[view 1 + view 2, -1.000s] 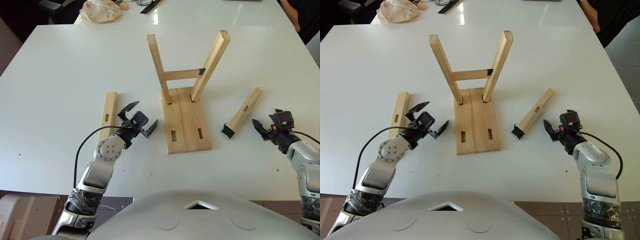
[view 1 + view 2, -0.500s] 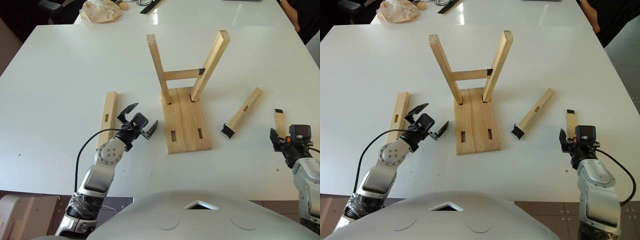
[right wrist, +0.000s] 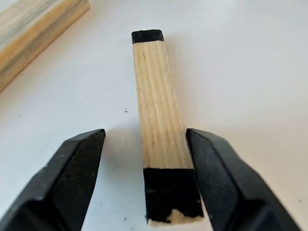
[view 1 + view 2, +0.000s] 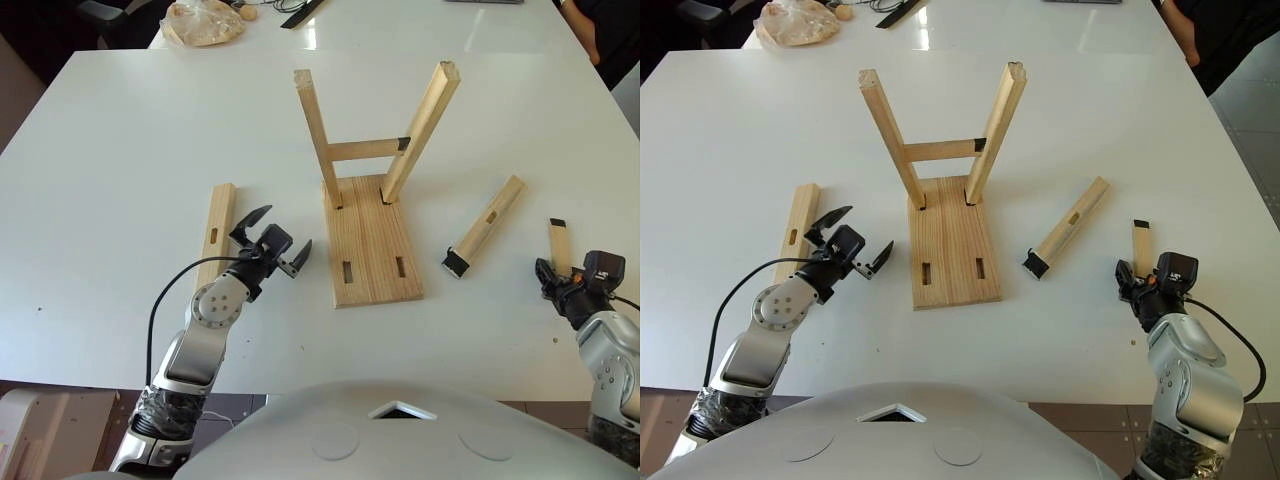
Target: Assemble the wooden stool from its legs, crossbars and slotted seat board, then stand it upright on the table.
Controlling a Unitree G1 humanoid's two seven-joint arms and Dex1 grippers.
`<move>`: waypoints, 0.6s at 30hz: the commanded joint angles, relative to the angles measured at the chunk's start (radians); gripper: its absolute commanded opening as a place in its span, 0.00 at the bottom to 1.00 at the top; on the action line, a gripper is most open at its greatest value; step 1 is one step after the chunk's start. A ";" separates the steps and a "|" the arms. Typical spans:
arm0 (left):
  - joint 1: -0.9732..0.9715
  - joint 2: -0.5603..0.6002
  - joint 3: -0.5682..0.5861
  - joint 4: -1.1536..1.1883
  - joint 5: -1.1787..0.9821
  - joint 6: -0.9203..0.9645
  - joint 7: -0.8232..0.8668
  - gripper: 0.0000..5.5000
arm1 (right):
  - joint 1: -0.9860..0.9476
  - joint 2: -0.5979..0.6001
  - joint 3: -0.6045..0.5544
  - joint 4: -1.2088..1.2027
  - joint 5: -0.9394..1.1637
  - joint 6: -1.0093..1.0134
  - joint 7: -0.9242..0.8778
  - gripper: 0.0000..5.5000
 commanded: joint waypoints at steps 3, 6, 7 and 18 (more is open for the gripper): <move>-0.011 0.000 0.007 -0.014 -0.008 0.015 -0.007 0.98 | 0.086 0.017 0.057 0.059 -0.023 0.051 -0.007 0.37; -0.023 0.003 0.007 -0.003 -0.009 0.012 -0.012 0.98 | 0.074 0.012 0.063 0.077 -0.033 0.019 -0.016 0.29; -0.027 0.004 0.008 0.000 -0.010 0.012 -0.014 0.98 | 0.067 0.016 0.065 0.080 -0.033 0.014 -0.022 0.27; -0.082 -0.043 0.210 -0.258 -0.390 0.194 -0.095 0.98 | -0.365 -0.163 -0.059 0.202 -0.048 -0.245 -0.076 0.24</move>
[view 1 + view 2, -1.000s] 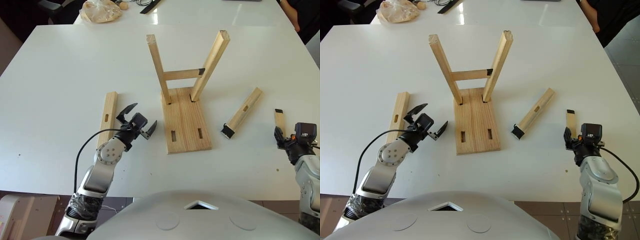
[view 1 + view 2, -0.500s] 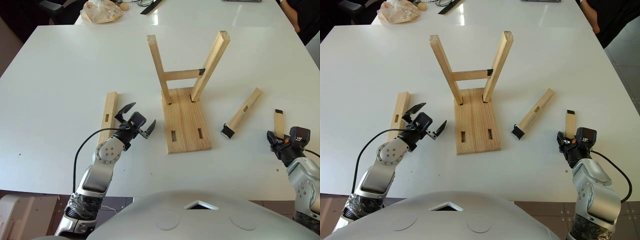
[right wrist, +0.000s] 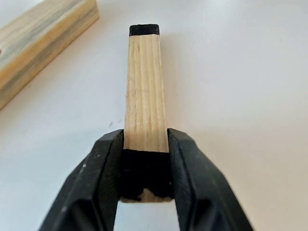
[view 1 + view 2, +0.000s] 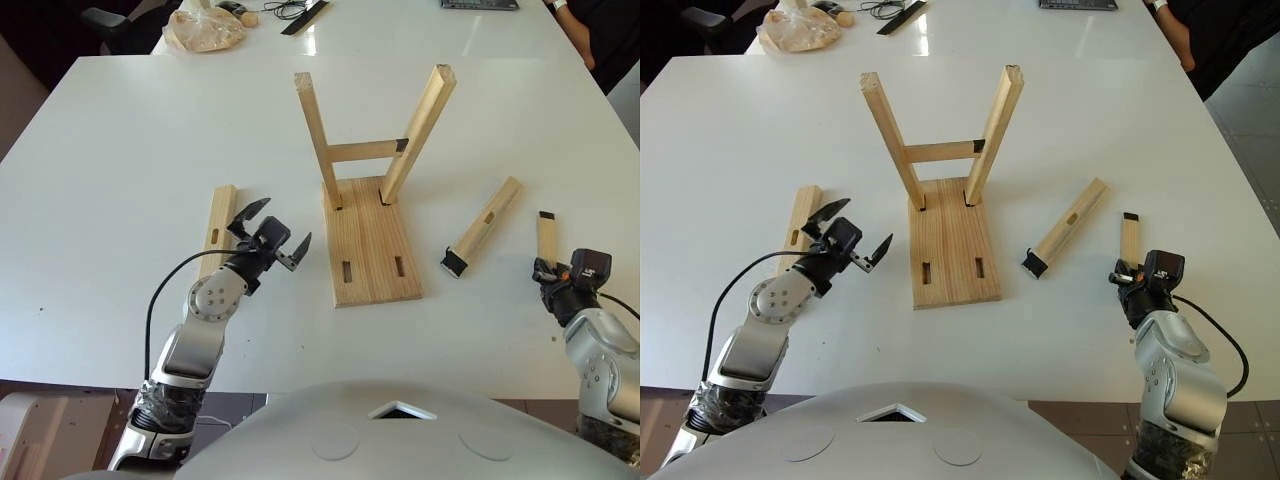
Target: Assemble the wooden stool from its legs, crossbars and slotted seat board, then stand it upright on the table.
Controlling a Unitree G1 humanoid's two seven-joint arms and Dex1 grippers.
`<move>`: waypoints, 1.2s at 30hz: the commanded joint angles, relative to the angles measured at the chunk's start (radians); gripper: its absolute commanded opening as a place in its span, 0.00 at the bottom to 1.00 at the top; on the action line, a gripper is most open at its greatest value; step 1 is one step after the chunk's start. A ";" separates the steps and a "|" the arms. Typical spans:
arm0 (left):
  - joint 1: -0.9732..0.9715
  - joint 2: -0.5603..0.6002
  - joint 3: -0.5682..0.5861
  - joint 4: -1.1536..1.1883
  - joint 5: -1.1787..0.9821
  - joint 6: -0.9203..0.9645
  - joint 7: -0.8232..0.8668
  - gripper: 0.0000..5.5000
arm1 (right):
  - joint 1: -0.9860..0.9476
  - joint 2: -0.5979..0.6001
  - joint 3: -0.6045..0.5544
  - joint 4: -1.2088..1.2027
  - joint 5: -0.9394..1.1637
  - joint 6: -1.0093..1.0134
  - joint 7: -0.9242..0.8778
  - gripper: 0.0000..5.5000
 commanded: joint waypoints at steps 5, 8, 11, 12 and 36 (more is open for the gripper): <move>-0.223 0.053 0.325 -0.410 -0.821 0.360 -0.046 0.98 | -0.463 -0.187 -0.067 -0.030 0.177 -0.193 0.133 0.24; -0.345 0.071 0.363 -0.421 -1.042 0.392 0.034 0.90 | -0.533 -0.128 -0.024 -0.153 0.447 -0.071 0.179 0.24; -0.398 0.087 0.358 -0.419 -1.239 0.411 0.109 0.82 | -0.521 -0.121 0.034 -0.193 0.757 0.057 0.297 0.24; -0.412 0.096 0.351 -0.408 -1.288 0.423 0.116 0.82 | -0.512 -0.132 0.043 -0.190 0.831 0.085 0.335 0.24; -0.472 0.277 0.205 -0.343 -1.648 0.504 -0.039 0.67 | -0.562 -0.423 0.302 -0.162 1.075 0.285 0.810 0.24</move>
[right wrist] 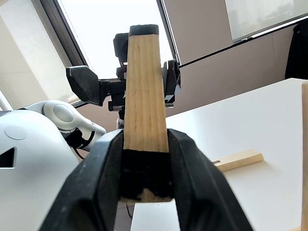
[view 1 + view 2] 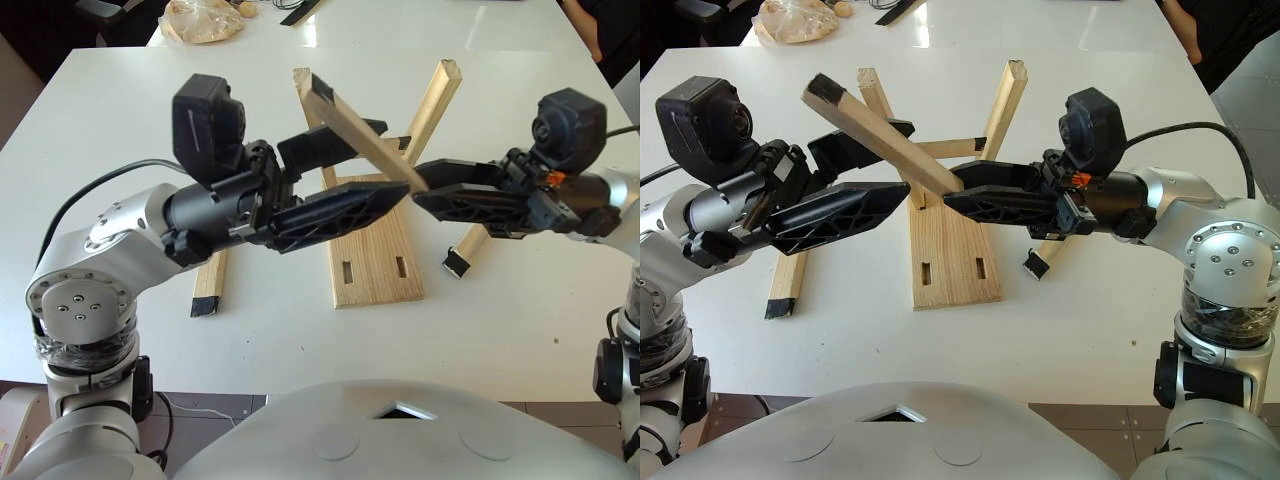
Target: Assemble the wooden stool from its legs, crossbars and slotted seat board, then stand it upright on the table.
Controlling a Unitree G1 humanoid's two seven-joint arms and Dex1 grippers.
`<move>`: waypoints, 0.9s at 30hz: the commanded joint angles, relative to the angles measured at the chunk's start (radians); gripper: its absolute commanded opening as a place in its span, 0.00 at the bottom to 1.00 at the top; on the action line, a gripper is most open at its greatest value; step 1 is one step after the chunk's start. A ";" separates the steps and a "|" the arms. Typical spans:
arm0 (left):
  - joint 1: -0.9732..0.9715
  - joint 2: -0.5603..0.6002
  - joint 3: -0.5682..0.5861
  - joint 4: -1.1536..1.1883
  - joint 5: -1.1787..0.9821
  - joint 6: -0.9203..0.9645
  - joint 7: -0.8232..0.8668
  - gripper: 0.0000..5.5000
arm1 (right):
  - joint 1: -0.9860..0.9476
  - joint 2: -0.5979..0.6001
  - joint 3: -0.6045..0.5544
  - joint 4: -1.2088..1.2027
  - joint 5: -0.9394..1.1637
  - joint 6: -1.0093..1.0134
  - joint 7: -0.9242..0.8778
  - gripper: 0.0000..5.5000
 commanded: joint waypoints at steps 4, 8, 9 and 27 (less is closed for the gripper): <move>-0.009 0.031 -0.016 0.016 0.031 0.003 -0.036 0.56 | 0.052 -0.054 0.059 -0.009 -0.140 -0.038 0.081 0.24; -0.006 0.039 -0.022 0.011 0.045 0.001 -0.052 0.45 | 0.065 -0.068 0.078 0.007 -0.203 -0.069 0.125 0.24; -0.001 0.042 -0.023 0.008 0.051 0.002 -0.060 0.42 | 0.063 -0.067 0.078 0.013 -0.210 -0.075 0.128 0.24; 0.049 0.086 -0.049 0.002 0.149 0.007 -0.171 0.24 | 0.046 -0.053 0.061 0.004 -0.223 -0.101 0.116 0.24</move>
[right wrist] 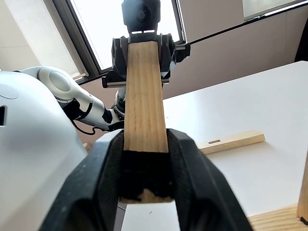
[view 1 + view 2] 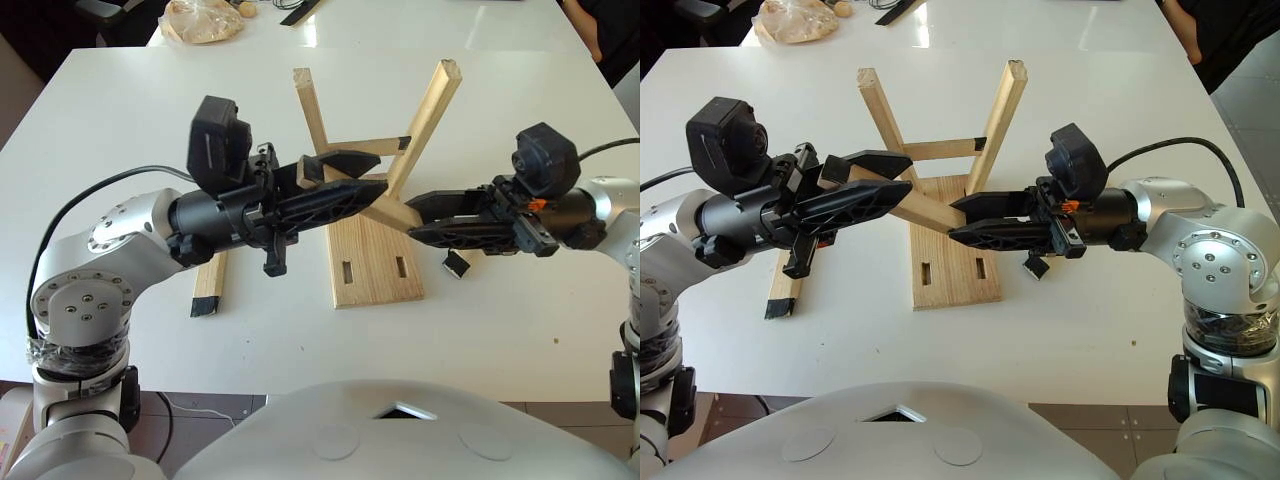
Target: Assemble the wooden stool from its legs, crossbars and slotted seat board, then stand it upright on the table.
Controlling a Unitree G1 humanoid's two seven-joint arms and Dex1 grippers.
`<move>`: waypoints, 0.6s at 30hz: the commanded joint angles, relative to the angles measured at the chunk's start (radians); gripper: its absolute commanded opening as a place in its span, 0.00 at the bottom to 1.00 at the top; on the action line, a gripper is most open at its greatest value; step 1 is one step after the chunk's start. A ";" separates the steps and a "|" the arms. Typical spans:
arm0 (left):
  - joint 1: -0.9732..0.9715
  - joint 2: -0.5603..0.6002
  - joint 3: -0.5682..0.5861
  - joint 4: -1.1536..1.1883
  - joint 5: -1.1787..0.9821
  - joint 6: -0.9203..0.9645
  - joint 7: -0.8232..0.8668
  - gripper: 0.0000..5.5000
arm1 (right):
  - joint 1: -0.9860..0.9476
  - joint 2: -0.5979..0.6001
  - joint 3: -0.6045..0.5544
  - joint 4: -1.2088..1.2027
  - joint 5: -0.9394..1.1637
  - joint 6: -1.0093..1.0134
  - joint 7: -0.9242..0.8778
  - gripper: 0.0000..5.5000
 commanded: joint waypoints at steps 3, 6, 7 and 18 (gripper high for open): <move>-0.014 0.032 -0.020 -0.005 0.011 0.027 -0.050 0.24 | 0.016 0.014 -0.003 -0.009 -0.069 -0.037 -0.072 0.31; -0.033 0.039 -0.016 0.018 0.032 0.029 -0.058 0.24 | 0.032 0.026 -0.009 -0.020 -0.072 -0.045 -0.098 0.39; -0.037 0.043 -0.013 0.027 0.049 0.029 -0.057 0.24 | 0.035 0.033 -0.009 -0.020 -0.078 -0.050 -0.117 0.43; 0.177 0.356 0.176 0.487 0.644 -0.206 -0.433 0.24 | 0.236 0.102 -0.167 -0.068 -0.022 -0.113 -0.254 0.43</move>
